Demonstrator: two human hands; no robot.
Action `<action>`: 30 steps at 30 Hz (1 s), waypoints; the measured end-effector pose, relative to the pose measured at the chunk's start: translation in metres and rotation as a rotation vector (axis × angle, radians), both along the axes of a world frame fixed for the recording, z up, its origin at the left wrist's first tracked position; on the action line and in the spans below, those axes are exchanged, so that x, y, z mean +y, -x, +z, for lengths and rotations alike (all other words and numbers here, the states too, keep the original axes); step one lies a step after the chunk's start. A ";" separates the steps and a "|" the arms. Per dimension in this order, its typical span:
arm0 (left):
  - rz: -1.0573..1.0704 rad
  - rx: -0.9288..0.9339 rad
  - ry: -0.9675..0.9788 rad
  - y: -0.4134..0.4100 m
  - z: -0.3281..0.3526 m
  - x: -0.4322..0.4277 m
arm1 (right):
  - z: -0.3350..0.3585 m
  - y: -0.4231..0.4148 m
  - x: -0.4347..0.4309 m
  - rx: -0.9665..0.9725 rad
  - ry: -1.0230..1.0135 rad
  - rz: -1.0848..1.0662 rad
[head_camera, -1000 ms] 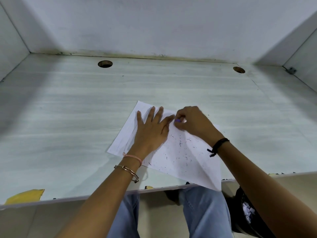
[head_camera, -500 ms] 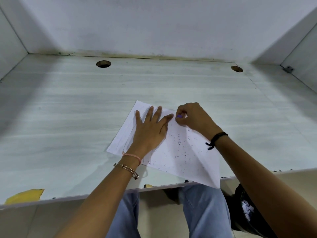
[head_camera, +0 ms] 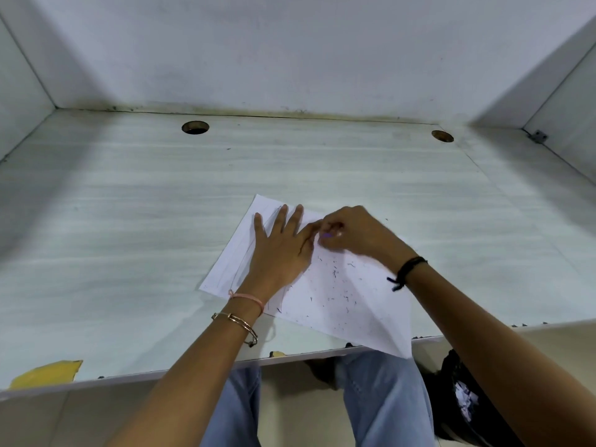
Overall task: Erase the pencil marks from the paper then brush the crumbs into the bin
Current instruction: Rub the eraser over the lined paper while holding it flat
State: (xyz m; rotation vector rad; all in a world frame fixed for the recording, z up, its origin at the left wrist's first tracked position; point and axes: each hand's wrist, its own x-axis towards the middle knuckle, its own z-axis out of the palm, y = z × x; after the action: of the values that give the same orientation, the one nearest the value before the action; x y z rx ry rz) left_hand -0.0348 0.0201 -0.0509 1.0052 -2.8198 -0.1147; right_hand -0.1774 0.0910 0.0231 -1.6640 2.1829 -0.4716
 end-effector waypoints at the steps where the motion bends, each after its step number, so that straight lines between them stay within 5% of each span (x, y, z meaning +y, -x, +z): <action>1: -0.004 -0.010 0.004 0.000 0.000 0.000 | 0.001 0.006 -0.002 -0.012 0.031 -0.065; 6: 0.003 0.000 -0.029 -0.001 0.006 0.000 | -0.004 0.019 -0.005 -0.057 0.056 -0.160; 12: 0.023 0.028 -0.074 0.000 0.007 0.002 | -0.015 0.025 0.035 -0.464 0.259 -0.351; 19: 0.059 0.056 -0.200 0.002 0.011 0.012 | -0.018 0.020 0.039 -0.379 0.264 -0.277; 30: -0.002 0.074 -0.094 0.014 0.000 0.009 | -0.018 0.011 0.021 -0.258 0.299 -0.188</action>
State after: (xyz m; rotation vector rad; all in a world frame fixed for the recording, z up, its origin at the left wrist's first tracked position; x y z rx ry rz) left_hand -0.0489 0.0287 -0.0509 0.9961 -2.7713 -0.2813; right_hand -0.1888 0.1125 0.0052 -1.4414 2.1616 -1.0491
